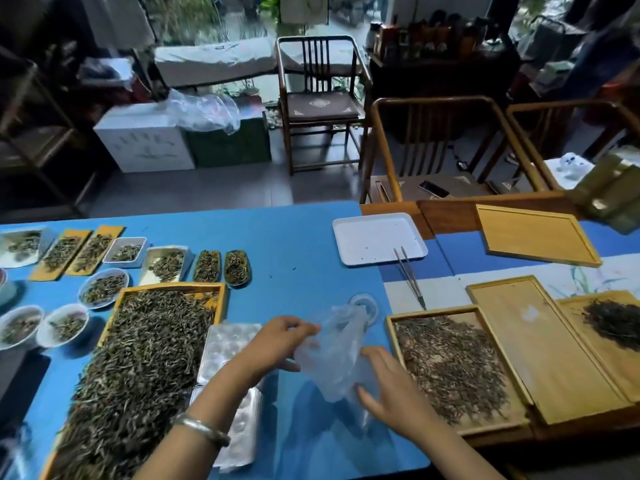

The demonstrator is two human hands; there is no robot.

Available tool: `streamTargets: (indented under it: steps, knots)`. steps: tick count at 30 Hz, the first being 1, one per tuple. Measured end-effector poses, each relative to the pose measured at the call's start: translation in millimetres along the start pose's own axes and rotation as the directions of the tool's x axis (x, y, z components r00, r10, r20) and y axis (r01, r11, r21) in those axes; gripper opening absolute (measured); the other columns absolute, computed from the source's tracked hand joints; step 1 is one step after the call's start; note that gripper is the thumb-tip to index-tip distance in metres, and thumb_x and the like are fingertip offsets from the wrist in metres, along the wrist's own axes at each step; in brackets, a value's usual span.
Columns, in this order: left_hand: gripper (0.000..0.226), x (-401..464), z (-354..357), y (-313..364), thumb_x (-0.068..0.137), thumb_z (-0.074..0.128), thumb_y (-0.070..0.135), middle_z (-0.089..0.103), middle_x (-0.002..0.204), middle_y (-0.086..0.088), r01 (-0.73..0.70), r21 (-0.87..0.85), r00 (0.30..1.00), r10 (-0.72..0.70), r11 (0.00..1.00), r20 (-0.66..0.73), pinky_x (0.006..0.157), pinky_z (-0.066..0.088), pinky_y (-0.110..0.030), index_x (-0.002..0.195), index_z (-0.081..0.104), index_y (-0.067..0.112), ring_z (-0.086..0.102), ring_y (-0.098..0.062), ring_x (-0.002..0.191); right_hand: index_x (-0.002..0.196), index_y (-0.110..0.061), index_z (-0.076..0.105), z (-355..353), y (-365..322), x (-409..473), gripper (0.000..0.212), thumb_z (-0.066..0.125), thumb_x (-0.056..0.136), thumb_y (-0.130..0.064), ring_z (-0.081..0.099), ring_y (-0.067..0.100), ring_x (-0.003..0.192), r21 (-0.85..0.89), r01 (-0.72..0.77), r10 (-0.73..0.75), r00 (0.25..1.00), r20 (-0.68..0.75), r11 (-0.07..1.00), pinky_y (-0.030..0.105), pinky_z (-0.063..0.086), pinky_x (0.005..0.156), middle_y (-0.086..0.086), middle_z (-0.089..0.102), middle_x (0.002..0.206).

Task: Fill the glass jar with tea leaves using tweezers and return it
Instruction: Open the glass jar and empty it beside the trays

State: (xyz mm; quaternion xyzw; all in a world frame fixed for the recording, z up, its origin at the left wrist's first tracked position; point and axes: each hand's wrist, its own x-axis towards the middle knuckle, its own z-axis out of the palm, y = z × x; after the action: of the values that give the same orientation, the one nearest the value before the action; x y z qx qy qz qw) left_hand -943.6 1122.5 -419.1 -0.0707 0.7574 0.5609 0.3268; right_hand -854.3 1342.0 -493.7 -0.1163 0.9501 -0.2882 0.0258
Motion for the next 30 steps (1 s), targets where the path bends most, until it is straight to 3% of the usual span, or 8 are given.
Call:
streamTargets:
  steps: [3,5,9,13,17,21,25,30]
  knots:
    - [0.018,0.2,16.0,-11.0,0.069,0.069,0.028,0.069,0.068,-0.002,-0.069,0.214,0.991,0.091,0.974,-0.096,0.058,0.051,-0.027,0.085,0.069,0.019,0.062,-0.016,0.059,0.13,-0.016,0.041,3.3,2.3,2.9,0.05,0.052,0.086,-0.035,0.033,0.015,0.132,0.003,-0.002,0.002,1.0,0.021,1.0,0.021,0.024,0.107,0.0,0.041,0.135]
    - [0.014,0.5,25.8,-20.2,0.07,0.065,0.024,0.071,0.073,-0.006,-0.082,0.205,0.982,0.115,0.975,-0.152,0.062,0.055,-0.034,0.084,0.067,0.025,0.068,-0.023,0.065,0.136,-0.016,0.034,4.7,4.4,0.9,0.06,0.052,0.081,-0.033,0.022,0.015,0.139,0.043,-0.046,0.042,0.995,0.093,0.998,0.023,0.017,0.114,0.0,0.031,0.143]
    - [0.025,-1.6,35.9,-38.8,0.08,0.063,0.009,0.068,0.073,0.006,-0.155,0.327,0.949,0.233,0.932,-0.214,0.047,0.048,-0.015,0.083,0.063,0.034,0.064,-0.005,0.057,0.137,-0.02,0.035,-0.3,10.7,-7.8,0.054,0.053,0.086,-0.016,0.032,0.012,0.129,0.296,-0.249,0.246,0.968,0.048,0.922,0.01,0.026,0.099,-0.006,0.031,0.136]
    - [0.02,-4.1,40.1,-42.7,0.08,0.064,0.016,0.067,0.074,0.006,-0.183,0.444,0.92,0.312,0.877,-0.238,0.05,0.044,-0.013,0.09,0.063,0.033,0.062,-0.003,0.062,0.122,-0.026,0.048,-12.1,-1.4,-1.6,0.037,0.051,0.091,-0.047,0.053,0.003,0.105,0.502,-0.395,0.477,0.878,-0.042,0.77,0.018,0.042,0.081,-0.007,0.048,0.122]
    - [0.008,-7.7,45.9,-42.9,0.083,0.066,0.028,0.067,0.072,0.006,-0.224,0.473,0.899,0.368,0.852,-0.237,0.06,0.054,-0.031,0.092,0.064,0.029,0.065,-0.007,0.059,0.106,-0.022,0.051,-15.4,-29.2,20.0,0.053,0.059,0.077,-0.066,0.063,0.014,0.088,0.618,-0.534,0.574,0.803,0.158,0.576,0.034,0.052,0.077,-0.002,0.061,0.099]
    - [0.009,-11.3,46.5,-42.9,0.084,0.065,0.034,0.067,0.071,0.007,-0.215,0.536,0.881,0.399,0.816,-0.255,0.062,0.052,-0.034,0.086,0.061,0.027,0.065,-0.01,0.062,0.09,-0.023,0.05,-5.3,-42.9,34.1,0.028,0.067,0.079,-0.042,0.068,0.022,0.08,0.56,-0.598,0.554,0.787,0.272,0.574,0.041,0.054,0.077,0.002,0.062,0.088]
    - [0.014,-16.6,30.7,-45.3,0.082,0.064,0.026,0.059,0.063,0.011,-0.116,0.557,0.815,0.4,0.822,-0.42,0.051,0.036,-0.022,0.073,0.054,0.028,0.054,-0.007,0.06,0.093,-0.017,0.055,0.9,-33.2,32.2,0.014,0.055,0.079,-0.014,0.064,0.026,0.083,0.51,-0.577,0.532,0.809,0.249,0.638,0.049,0.055,0.078,0.006,0.064,0.091]
    - [0.012,-25.6,11.6,-47.8,0.079,0.07,0.024,0.063,0.068,0.009,-0.083,0.438,0.806,0.318,0.895,-0.498,0.05,0.035,-0.016,0.076,0.059,0.028,0.059,-0.007,0.06,0.082,-0.011,0.052,5.3,-19.7,25.9,0.004,0.052,0.086,-0.01,0.057,0.025,0.074,0.579,-0.606,0.576,0.773,0.266,0.545,0.044,0.053,0.068,0.013,0.06,0.086]
